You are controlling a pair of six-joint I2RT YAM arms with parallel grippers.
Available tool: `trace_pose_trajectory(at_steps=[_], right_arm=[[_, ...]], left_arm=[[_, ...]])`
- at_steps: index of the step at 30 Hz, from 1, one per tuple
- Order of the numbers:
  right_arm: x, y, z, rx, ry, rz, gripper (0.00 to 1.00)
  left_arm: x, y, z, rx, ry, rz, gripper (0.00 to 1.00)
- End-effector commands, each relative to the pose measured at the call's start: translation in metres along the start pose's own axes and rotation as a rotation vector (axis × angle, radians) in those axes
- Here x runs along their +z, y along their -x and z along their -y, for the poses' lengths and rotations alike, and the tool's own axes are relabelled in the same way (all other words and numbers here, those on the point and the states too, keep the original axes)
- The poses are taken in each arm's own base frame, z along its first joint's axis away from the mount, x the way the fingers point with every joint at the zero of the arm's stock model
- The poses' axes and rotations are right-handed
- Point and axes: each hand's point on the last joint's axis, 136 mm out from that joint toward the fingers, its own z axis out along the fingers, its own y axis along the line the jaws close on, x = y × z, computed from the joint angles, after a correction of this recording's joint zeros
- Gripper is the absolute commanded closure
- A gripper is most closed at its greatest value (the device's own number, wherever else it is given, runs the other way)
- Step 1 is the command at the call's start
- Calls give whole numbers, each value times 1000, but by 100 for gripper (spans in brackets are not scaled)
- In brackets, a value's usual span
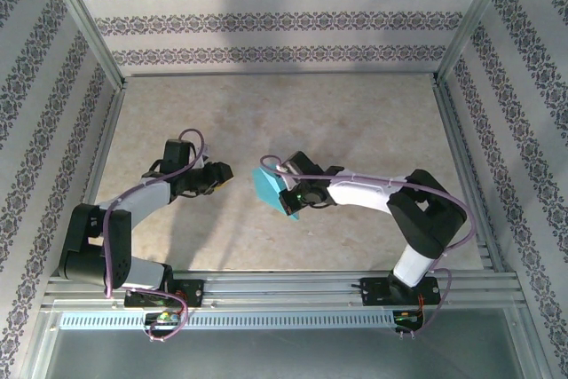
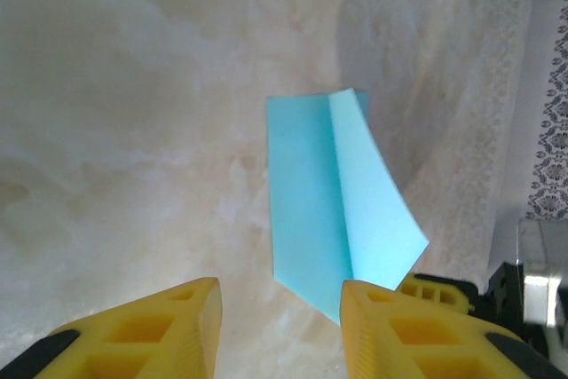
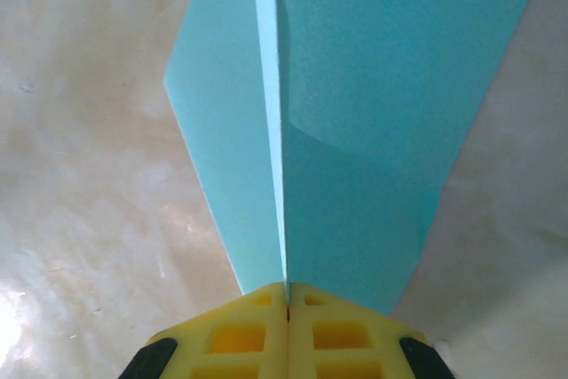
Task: Fold a paper plane with a square sheet of paper (fold left side to right side)
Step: Fourth fold the wing at the center of the table.
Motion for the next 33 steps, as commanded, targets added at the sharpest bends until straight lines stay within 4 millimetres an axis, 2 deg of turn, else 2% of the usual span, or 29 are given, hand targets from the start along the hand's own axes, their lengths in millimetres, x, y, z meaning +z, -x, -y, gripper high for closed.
trace_pose_trajectory(at_steps=[1,9,16,25,33], right_arm=[[-6,4,-24,66,227,9,100],[-3,5,-18,158,357,10,100],[4,2,-13,182,383,-12,100],[9,1,-8,206,394,-15,100],[10,-1,-6,216,398,-12,100]], left_arm=[[5,-9,1,3,-28,-38,59],[17,-17,12,15,-48,-76,59],[32,-25,25,30,-51,-98,59],[66,-38,40,54,-42,-147,59],[89,-38,46,66,-35,-164,59]])
